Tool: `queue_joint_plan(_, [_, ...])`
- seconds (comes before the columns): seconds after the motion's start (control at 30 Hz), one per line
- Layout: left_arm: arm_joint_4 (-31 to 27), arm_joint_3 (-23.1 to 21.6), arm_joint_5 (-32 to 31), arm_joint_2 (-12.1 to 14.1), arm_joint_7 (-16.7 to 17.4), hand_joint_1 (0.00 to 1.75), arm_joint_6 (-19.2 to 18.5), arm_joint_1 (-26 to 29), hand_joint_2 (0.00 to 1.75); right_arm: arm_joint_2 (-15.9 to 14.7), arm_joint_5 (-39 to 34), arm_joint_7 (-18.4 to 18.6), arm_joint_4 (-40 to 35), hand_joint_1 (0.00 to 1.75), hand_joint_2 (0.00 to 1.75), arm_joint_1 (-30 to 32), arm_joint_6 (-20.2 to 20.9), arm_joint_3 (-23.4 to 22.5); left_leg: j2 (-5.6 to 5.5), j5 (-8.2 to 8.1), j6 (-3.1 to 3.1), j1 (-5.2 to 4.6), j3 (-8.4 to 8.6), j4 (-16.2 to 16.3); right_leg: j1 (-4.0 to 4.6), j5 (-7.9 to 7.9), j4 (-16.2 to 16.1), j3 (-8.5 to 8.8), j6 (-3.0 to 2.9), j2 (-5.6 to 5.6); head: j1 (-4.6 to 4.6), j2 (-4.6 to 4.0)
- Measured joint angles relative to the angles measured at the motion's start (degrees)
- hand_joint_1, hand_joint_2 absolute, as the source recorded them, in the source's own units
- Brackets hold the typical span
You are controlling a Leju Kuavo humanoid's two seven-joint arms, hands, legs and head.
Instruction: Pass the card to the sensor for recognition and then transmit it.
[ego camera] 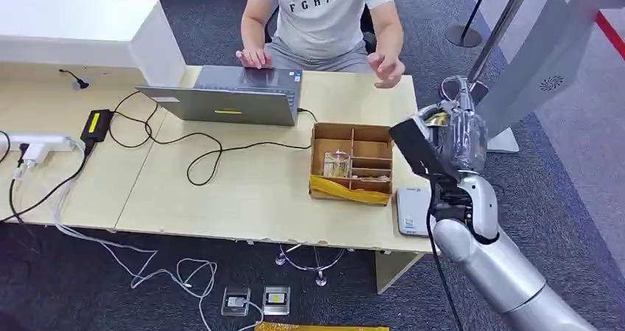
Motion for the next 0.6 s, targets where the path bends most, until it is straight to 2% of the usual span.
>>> queue_joint_plan(0.17, [0.0,0.3,-0.6,0.0,0.0,0.00,-0.5,0.0,0.00,2.1,2.8,-0.4,2.7,1.75,1.75,0.1,0.3,0.6,-0.02,0.00,0.00,0.02,-0.02,0.0,0.02,0.00,0.0,-0.01,0.00,0.00,0.00,0.00])
queue_joint_plan(0.47, [0.1,0.9,-0.6,0.0,0.0,0.00,-2.0,0.0,0.00,2.7,9.2,0.4,4.0,1.75,1.75,1.4,3.8,-1.0,-0.01,0.00,-0.01,0.01,-0.01,0.0,0.00,0.00,0.0,-0.02,0.00,0.00,0.00,0.00])
queue_joint_plan(0.6, [0.2,1.2,-0.5,0.1,0.3,0.00,-2.6,0.1,0.00,3.2,10.9,-0.6,4.7,1.75,1.75,2.1,4.8,-2.3,-0.01,0.00,-0.01,0.03,-0.02,0.0,0.02,0.00,0.0,-0.03,0.00,-0.01,0.00,0.00])
